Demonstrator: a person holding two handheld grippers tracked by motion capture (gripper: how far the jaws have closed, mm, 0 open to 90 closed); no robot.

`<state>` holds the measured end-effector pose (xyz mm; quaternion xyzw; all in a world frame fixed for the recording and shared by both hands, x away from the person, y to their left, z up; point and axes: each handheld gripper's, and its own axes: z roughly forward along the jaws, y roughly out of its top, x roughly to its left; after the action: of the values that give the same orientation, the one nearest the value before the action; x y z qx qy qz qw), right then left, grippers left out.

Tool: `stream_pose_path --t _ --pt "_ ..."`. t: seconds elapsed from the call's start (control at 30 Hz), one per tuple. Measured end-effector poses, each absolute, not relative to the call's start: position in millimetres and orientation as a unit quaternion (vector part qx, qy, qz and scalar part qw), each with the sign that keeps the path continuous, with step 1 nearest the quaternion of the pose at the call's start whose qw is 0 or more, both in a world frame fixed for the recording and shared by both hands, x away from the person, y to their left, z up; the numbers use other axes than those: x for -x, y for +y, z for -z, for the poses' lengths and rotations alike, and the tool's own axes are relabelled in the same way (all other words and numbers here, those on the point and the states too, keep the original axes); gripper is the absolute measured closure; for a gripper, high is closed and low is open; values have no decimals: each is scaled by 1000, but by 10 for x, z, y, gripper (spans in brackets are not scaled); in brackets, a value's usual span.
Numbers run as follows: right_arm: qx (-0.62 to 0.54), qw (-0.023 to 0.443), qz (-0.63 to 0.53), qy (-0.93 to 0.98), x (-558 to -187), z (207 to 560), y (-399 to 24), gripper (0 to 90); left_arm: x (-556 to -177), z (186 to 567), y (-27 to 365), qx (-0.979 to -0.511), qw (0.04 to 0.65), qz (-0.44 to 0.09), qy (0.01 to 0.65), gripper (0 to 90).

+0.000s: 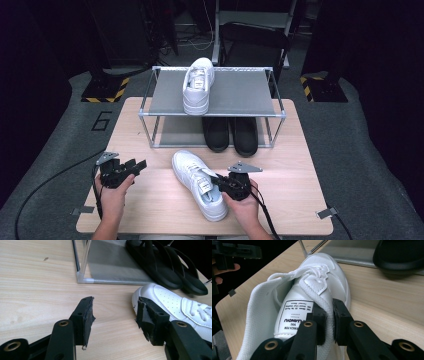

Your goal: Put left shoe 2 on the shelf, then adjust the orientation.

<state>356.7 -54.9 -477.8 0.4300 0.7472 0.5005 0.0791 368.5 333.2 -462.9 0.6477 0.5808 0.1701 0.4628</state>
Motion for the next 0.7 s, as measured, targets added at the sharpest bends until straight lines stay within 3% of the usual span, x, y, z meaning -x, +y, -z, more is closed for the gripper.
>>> stream_pose_path --t 0.7 --pt "-431 78 -505 744 -3522 4656 -644 821 -3633 4726 3351 -649 455 -174 585 460"
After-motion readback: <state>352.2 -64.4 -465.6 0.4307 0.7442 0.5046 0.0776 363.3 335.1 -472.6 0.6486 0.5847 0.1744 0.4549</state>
